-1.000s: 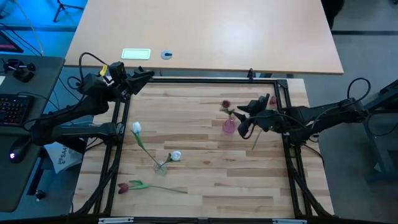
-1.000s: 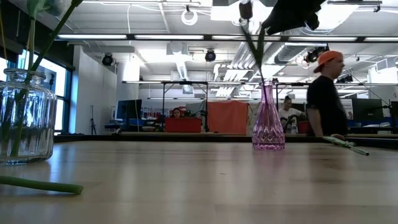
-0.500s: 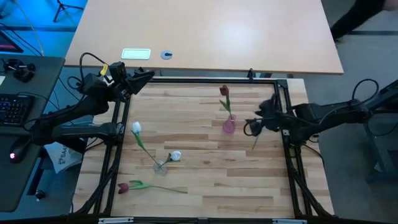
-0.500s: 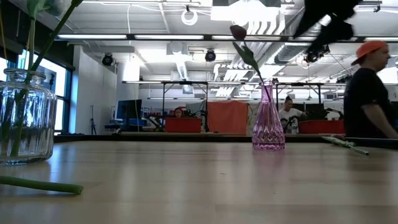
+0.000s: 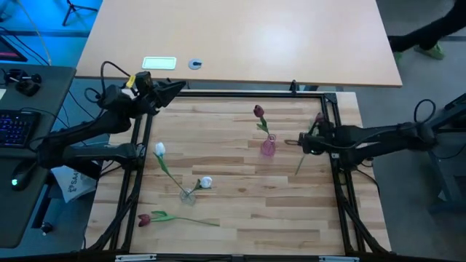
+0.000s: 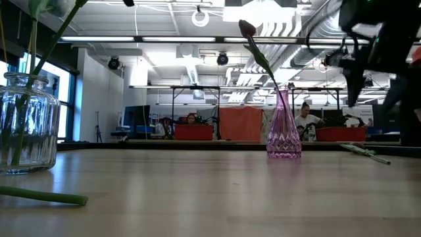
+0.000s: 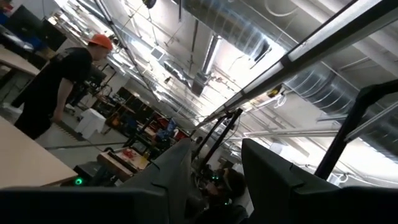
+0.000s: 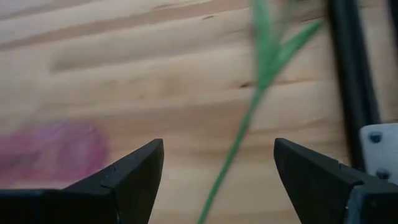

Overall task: Sort flowers into vase by color
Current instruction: Put the right red flower into the purple vase

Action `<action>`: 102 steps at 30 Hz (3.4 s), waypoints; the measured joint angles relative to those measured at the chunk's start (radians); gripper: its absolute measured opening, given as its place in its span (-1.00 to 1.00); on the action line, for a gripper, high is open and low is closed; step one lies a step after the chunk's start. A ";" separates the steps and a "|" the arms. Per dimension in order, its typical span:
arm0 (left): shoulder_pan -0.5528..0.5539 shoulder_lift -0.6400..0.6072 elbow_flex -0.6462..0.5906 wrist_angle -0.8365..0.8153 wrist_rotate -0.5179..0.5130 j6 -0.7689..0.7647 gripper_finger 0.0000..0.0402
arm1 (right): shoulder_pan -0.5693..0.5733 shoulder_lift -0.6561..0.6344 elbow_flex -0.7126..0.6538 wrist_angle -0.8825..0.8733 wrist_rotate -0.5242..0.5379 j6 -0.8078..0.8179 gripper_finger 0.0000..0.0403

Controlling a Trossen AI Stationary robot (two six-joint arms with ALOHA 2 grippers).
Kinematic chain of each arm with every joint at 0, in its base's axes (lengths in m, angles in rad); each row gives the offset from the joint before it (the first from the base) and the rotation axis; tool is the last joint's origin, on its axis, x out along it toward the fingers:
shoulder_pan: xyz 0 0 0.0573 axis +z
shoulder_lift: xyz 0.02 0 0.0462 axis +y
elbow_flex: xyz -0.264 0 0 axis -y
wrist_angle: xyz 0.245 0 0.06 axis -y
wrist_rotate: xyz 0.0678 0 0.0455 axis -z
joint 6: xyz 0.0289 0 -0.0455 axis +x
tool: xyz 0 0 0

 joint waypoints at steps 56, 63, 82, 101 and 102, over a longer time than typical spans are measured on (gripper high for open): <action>0.002 0.014 0.000 0.009 0.026 -0.034 -0.35 | -0.639 0.493 -0.024 0.314 -0.240 -0.707 -0.89; 0.034 0.014 0.000 0.010 0.023 -0.024 -0.35 | -0.595 0.234 -0.015 0.338 -0.217 -0.764 -0.97; 0.066 0.014 0.000 0.009 0.020 -0.042 -0.35 | -0.241 -0.293 0.075 1.079 -0.293 -1.351 -1.00; 0.066 0.014 0.000 0.008 0.027 -0.054 -0.35 | -0.046 -0.175 -0.049 1.508 -0.086 -1.677 -1.00; 0.066 0.014 0.000 0.008 0.027 -0.062 -0.35 | -0.046 -0.197 -0.083 1.554 -0.084 -1.677 -1.00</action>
